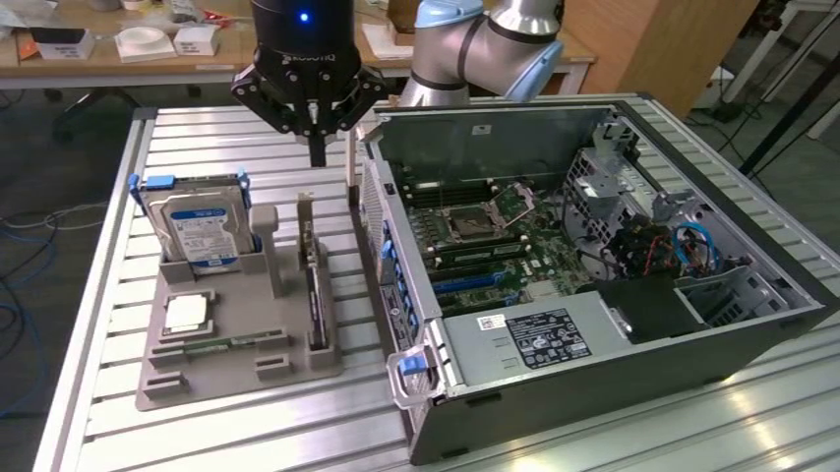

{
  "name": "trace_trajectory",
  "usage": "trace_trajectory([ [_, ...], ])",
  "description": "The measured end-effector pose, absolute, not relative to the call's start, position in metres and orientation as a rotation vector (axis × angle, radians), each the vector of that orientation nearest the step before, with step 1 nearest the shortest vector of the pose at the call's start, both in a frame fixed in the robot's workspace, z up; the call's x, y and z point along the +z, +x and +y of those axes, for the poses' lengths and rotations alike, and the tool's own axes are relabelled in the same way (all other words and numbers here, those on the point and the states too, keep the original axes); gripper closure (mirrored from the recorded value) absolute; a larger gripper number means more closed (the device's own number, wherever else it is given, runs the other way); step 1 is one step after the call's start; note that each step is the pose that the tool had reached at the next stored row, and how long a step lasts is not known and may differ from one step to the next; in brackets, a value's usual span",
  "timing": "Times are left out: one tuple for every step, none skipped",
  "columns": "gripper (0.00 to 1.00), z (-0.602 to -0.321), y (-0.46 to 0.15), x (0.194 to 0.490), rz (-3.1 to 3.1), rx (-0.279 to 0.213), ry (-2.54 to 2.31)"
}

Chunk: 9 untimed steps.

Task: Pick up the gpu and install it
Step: 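Pick up the gpu and move the gpu toward the slot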

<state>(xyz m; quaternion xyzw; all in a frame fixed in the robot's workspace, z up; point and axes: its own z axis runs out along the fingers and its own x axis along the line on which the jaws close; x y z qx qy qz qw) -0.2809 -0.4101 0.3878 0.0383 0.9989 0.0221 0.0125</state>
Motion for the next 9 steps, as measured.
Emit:
trace_trajectory([
  [0.89, -0.4101, -0.2809, 0.3878, 3.114, 0.069, 0.119],
  [0.89, -0.4101, -0.2809, 0.3878, 3.114, 0.069, 0.119],
  [0.89, -0.4101, -0.2809, 0.3878, 3.114, 0.069, 0.119],
  [0.89, -0.4101, -0.2809, 0.3878, 3.114, 0.069, 0.119],
  [0.89, -0.4101, -0.2809, 0.3878, 3.114, 0.069, 0.119],
  [0.83, -0.4101, -0.2809, 0.3878, 3.114, 0.069, 0.119],
  [0.77, -0.4101, -0.2809, 0.3878, 3.114, 0.069, 0.119],
  [0.77, -0.4101, -0.2809, 0.3878, 3.114, 0.069, 0.119],
  [0.71, -0.4101, -0.2809, 0.3878, 3.113, 0.069, 0.119],
])
